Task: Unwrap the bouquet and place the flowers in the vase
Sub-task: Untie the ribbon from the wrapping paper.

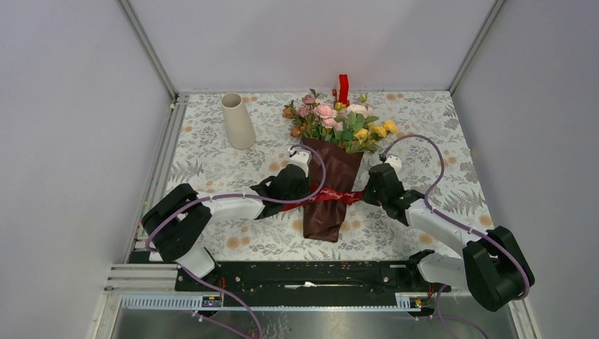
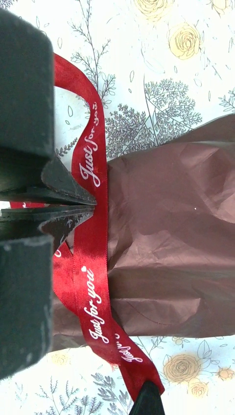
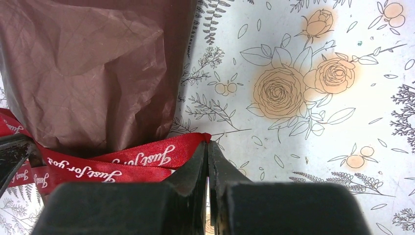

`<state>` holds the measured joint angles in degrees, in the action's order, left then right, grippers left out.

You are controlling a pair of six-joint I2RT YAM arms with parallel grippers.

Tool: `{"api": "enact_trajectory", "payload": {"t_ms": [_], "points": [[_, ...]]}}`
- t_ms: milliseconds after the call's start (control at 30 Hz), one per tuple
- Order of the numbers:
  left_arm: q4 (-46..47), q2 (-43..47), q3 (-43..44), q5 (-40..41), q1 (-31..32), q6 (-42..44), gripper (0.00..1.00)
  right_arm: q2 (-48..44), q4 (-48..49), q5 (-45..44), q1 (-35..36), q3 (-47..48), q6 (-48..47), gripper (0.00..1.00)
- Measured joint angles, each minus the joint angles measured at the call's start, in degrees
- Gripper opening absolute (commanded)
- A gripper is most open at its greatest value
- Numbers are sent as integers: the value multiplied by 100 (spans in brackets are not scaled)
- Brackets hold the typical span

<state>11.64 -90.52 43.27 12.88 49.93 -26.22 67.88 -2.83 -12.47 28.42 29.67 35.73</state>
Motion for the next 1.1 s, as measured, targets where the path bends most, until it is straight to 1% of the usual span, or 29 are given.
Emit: {"api": "enact_trajectory", "payload": {"t_ms": [167, 333, 467, 667, 767, 833, 933, 1000, 1100], "points": [[0, 0, 0, 125, -74, -85, 3, -52, -28, -20, -39, 0, -7, 0], [138, 0, -199, 129, -505, -284, 1, -118, -105, -55, -240, -37, -9, 0], [164, 0, -448, 129, -796, -428, 0, -160, -170, -55, -417, -114, -7, 0], [197, 17, -669, 127, -944, -566, 1, -164, -208, -57, -658, -238, 31, 0], [219, 129, -769, 98, -1001, -551, 11, -186, -216, -52, -713, -304, 50, 0], [284, 299, -868, 0, -1029, -466, 22, -225, -232, -48, -721, -326, 61, 0], [417, 645, -997, -221, -981, -212, 34, -269, -249, -44, -721, -326, 63, 0], [483, 953, -1043, -315, -839, 9, 40, -275, -251, -42, -721, -326, 63, 0], [629, 1351, -1034, -501, -448, 442, 46, -275, -251, -35, -721, -328, 63, 0]]}}
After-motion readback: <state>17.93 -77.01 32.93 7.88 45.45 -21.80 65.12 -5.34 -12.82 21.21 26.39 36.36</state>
